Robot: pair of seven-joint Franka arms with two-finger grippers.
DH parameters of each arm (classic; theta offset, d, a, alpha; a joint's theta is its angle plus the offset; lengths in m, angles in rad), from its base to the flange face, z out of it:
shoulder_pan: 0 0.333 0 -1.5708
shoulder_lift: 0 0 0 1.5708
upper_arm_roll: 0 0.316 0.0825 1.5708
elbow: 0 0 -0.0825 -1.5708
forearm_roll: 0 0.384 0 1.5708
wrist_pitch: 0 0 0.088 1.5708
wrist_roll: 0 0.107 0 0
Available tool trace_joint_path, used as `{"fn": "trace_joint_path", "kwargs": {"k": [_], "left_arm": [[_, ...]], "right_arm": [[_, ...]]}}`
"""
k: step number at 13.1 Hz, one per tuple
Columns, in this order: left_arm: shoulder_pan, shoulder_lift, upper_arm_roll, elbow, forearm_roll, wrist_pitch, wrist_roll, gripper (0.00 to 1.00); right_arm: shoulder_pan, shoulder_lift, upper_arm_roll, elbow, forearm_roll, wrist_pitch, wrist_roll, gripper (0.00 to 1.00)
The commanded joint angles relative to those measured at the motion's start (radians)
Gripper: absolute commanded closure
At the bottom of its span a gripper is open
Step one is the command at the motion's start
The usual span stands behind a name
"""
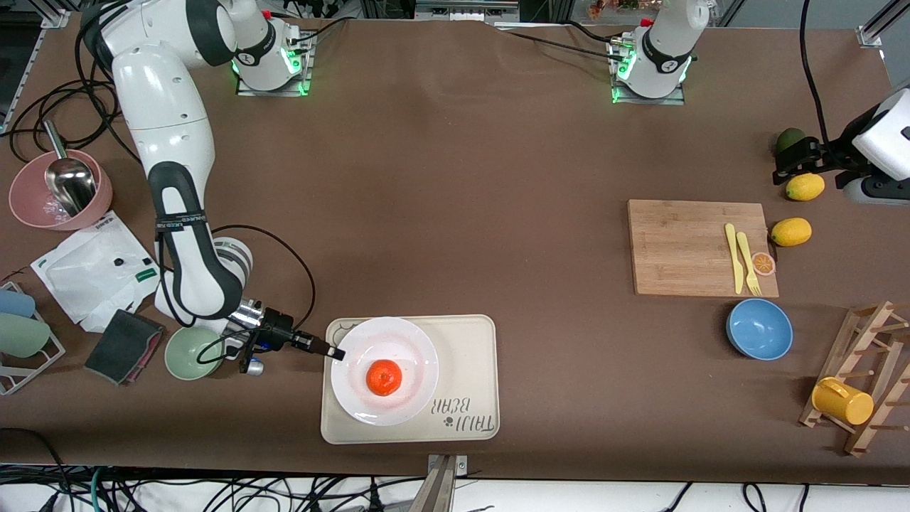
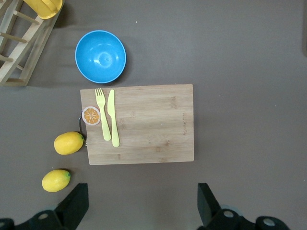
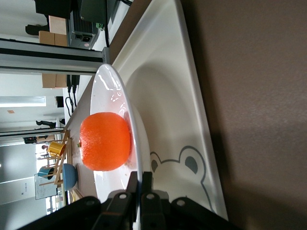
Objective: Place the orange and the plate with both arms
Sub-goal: 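Open the right gripper and release the plate on the tray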
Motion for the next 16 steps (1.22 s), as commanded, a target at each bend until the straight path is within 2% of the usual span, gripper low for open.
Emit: {"fn": "trace_joint_path", "kwargs": {"k": [1, 8, 9, 10, 11, 16], "left_arm": [[-0.004, 0.002, 0.000, 0.021, 0.014, -0.020, 0.016, 0.00], [-0.004, 0.002, 0.000, 0.021, 0.014, -0.020, 0.015, 0.00], [-0.004, 0.002, 0.000, 0.021, 0.012, -0.020, 0.013, 0.00], [-0.004, 0.002, 0.000, 0.021, 0.012, -0.020, 0.013, 0.00], [-0.004, 0.002, 0.000, 0.021, 0.012, -0.020, 0.013, 0.00], [-0.004, 0.002, 0.000, 0.019, 0.012, -0.020, 0.016, 0.00]], "right_arm": [[0.002, 0.020, 0.007, 0.029, 0.014, 0.007, 0.011, 1.00], [0.016, 0.031, 0.008, 0.027, 0.011, 0.007, 0.003, 1.00], [0.016, 0.031, 0.008, 0.029, 0.009, 0.007, 0.003, 0.92], [0.016, 0.031, 0.008, 0.029, 0.015, 0.007, 0.004, 0.40], [0.016, 0.029, 0.008, 0.027, 0.017, 0.007, 0.001, 0.00], [0.014, 0.023, 0.005, 0.032, 0.008, 0.005, -0.003, 0.00]]}}
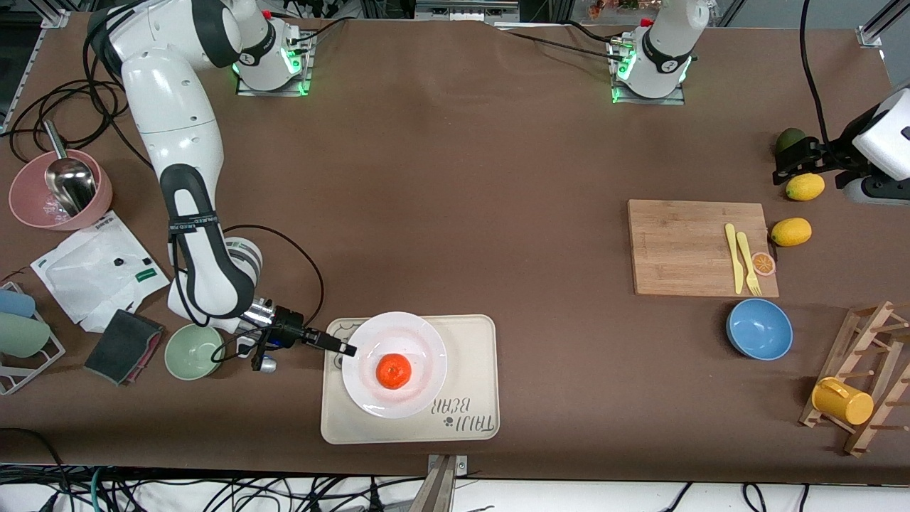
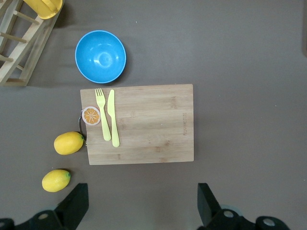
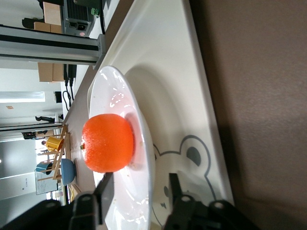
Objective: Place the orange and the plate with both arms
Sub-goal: 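Open the right gripper and release the plate on the tray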
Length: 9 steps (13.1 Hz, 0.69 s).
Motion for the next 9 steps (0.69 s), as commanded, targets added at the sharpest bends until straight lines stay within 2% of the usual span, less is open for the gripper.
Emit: {"fn": "trace_joint_path", "kwargs": {"k": [1, 5, 7, 9], "left_arm": [[-0.004, 0.002, 0.000, 0.021, 0.012, -0.020, 0.015, 0.00], [-0.004, 0.004, 0.000, 0.021, 0.012, -0.020, 0.015, 0.00], [-0.004, 0.004, 0.000, 0.021, 0.012, -0.020, 0.015, 0.00], [-0.004, 0.002, 0.000, 0.021, 0.012, -0.020, 0.013, 0.00]], "right_arm": [[-0.004, 0.005, 0.000, 0.024, 0.008, 0.007, -0.003, 0.00], [0.002, -0.010, 0.000, 0.029, -0.003, 0.007, -0.003, 0.00], [-0.001, -0.032, 0.000, 0.027, -0.072, 0.005, 0.006, 0.00], [-0.007, -0.056, 0.000, 0.021, -0.103, 0.001, 0.006, 0.00]]}}
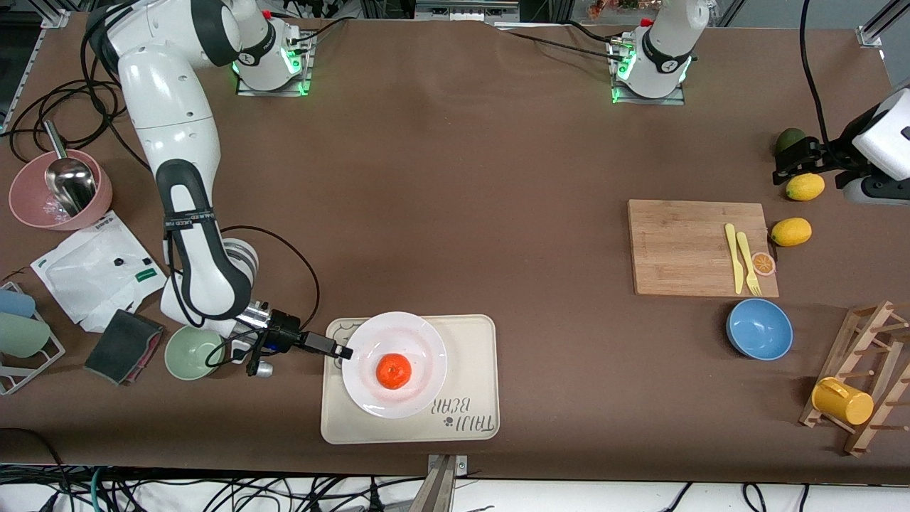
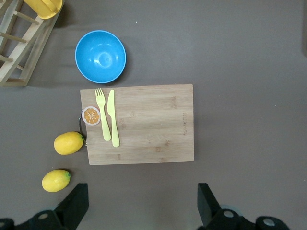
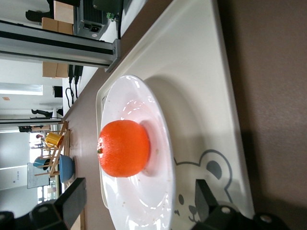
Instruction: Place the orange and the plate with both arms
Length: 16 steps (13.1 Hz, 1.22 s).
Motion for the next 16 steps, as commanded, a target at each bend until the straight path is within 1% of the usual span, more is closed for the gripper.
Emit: {"fn": "trace_joint_path", "kwargs": {"k": [1, 3, 5, 7, 10, 12, 14, 16], "left_arm": [[-0.003, 0.004, 0.000, 0.021, 0.012, -0.020, 0.015, 0.00], [-0.003, 0.002, 0.000, 0.021, 0.012, -0.020, 0.015, 0.00], [-0.003, 0.002, 0.000, 0.021, 0.012, -0.020, 0.015, 0.00], [-0.003, 0.002, 0.000, 0.021, 0.012, -0.020, 0.016, 0.00], [-0.003, 0.002, 0.000, 0.019, 0.012, -0.020, 0.019, 0.00], [-0.003, 0.004, 0.000, 0.021, 0.012, -0.020, 0.019, 0.00], [-0.003, 0.002, 0.000, 0.021, 0.012, -0.020, 0.018, 0.00], [-0.003, 0.004, 0.000, 0.021, 0.012, -0.020, 0.016, 0.00]], "right_arm": [[-0.005, -0.049, -0.008, -0.013, -0.080, -0.004, 0.008, 0.00], [-0.005, -0.089, -0.023, -0.042, -0.189, -0.021, 0.008, 0.00], [-0.005, -0.157, -0.055, -0.109, -0.305, -0.059, 0.010, 0.00], [-0.007, -0.228, -0.089, -0.168, -0.468, -0.115, 0.010, 0.00], [-0.001, -0.283, -0.159, -0.177, -0.696, -0.240, 0.011, 0.00], [-0.001, -0.319, -0.199, -0.173, -0.868, -0.327, 0.025, 0.00], [0.004, -0.357, -0.213, -0.168, -1.020, -0.392, 0.030, 0.00], [0.010, -0.399, -0.210, -0.168, -1.143, -0.444, 0.114, 0.00]]}}
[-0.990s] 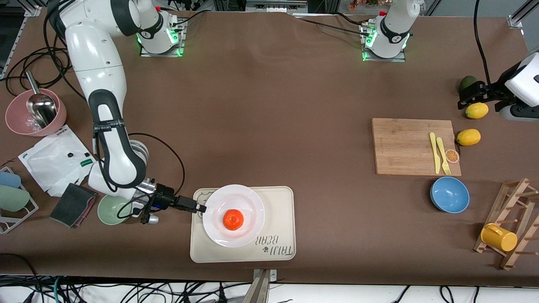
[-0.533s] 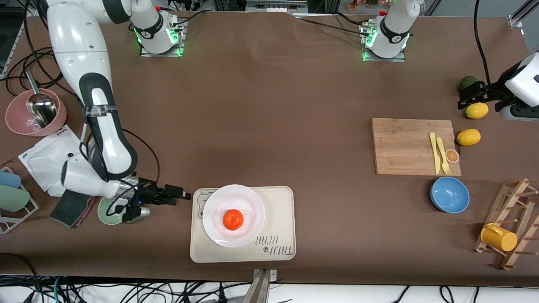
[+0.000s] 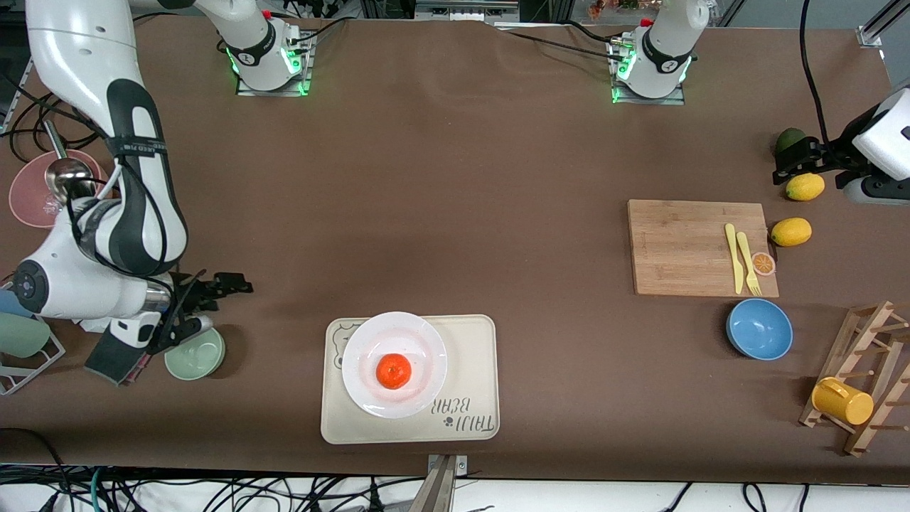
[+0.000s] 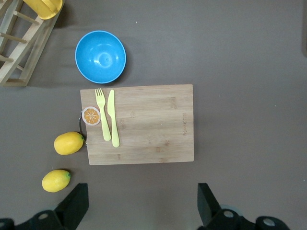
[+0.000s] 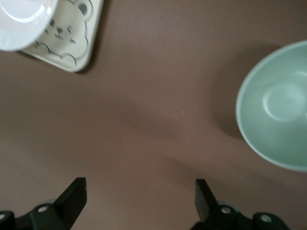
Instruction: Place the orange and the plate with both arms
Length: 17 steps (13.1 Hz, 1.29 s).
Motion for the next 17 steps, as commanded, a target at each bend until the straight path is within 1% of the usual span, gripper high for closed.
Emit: {"fn": "trace_joint_path", "kwargs": {"k": [1, 2, 4, 5, 6, 8, 9, 10, 11, 12, 13, 14, 17], "left_arm": [[-0.003, 0.002, 0.000, 0.020, 0.012, -0.020, 0.016, 0.00], [-0.003, 0.004, 0.000, 0.020, 0.012, -0.020, 0.016, 0.00], [-0.003, 0.002, 0.000, 0.020, 0.012, -0.020, 0.018, 0.00], [-0.003, 0.004, 0.000, 0.020, 0.012, -0.020, 0.016, 0.00], [-0.003, 0.004, 0.000, 0.020, 0.012, -0.020, 0.015, 0.00], [-0.003, 0.002, 0.000, 0.020, 0.012, -0.020, 0.016, 0.00], [-0.003, 0.002, 0.000, 0.020, 0.012, -0.020, 0.015, 0.00], [-0.003, 0.002, 0.000, 0.020, 0.012, -0.020, 0.016, 0.00], [-0.003, 0.002, 0.000, 0.020, 0.012, -0.020, 0.016, 0.00], [-0.003, 0.002, 0.000, 0.020, 0.012, -0.020, 0.015, 0.00], [-0.003, 0.004, 0.000, 0.020, 0.012, -0.020, 0.015, 0.00], [-0.003, 0.002, 0.000, 0.020, 0.012, -0.020, 0.015, 0.00], [-0.003, 0.004, 0.000, 0.020, 0.012, -0.020, 0.015, 0.00]], "right_arm": [[0.038, -0.087, 0.002, -0.037, -0.170, -0.060, 0.102, 0.00], [0.061, -0.110, 0.001, -0.037, -0.207, -0.077, 0.148, 0.00], [0.075, -0.159, -0.001, -0.036, -0.215, -0.135, 0.310, 0.00], [0.075, -0.187, 0.005, -0.042, -0.241, -0.134, 0.369, 0.00], [0.075, -0.223, 0.011, -0.049, -0.276, -0.137, 0.415, 0.00], [0.069, -0.314, 0.047, -0.104, -0.357, -0.143, 0.446, 0.00], [0.063, -0.358, 0.070, -0.129, -0.385, -0.151, 0.451, 0.00], [0.037, -0.400, 0.097, -0.151, -0.391, -0.163, 0.454, 0.00], [-0.013, -0.434, 0.161, -0.155, -0.394, -0.183, 0.481, 0.00], [-0.094, -0.469, 0.238, -0.158, -0.394, -0.209, 0.539, 0.00], [-0.157, -0.513, 0.298, -0.180, -0.394, -0.212, 0.597, 0.00], [-0.176, -0.547, 0.303, -0.198, -0.393, -0.199, 0.607, 0.00], [-0.175, -0.575, 0.291, -0.186, -0.390, -0.217, 0.610, 0.00]]}}
